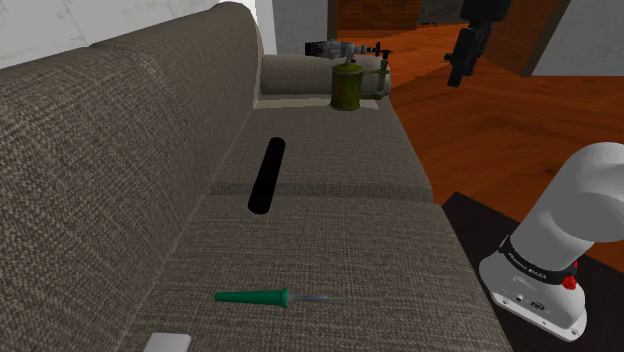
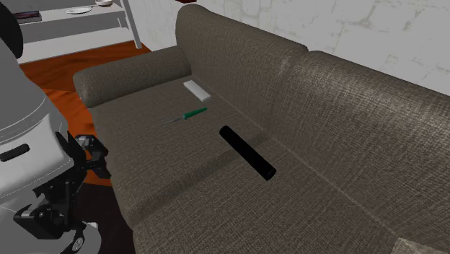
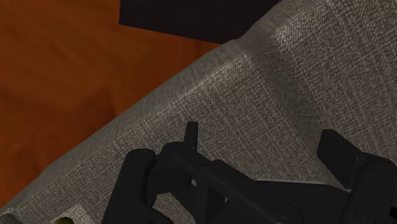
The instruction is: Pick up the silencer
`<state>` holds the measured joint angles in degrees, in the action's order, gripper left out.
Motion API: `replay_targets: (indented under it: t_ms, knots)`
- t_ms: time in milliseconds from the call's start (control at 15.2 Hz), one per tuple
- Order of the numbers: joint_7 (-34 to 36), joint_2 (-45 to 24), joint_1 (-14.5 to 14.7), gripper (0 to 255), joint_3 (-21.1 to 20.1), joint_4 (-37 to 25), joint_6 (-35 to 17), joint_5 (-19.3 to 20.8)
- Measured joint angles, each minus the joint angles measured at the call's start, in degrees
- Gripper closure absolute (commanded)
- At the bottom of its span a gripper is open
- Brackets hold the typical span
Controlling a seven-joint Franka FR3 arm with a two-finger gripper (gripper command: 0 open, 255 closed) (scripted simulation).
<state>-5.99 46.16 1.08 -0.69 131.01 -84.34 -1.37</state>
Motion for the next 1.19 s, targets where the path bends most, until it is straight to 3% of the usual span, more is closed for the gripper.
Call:
replay_targets:
  t_ms: [198,594,1188]
  knots:
    - [2.5,-0.5,0.0,0,-1.5,0.7,-1.3,-1.2]
    - [14.8,-3.9,0.0,0,-9.2,2.8,-7.7,-7.0]
    - [32.7,-16.2,-1.5,0,-20.3,0.1,-19.3,-12.0]
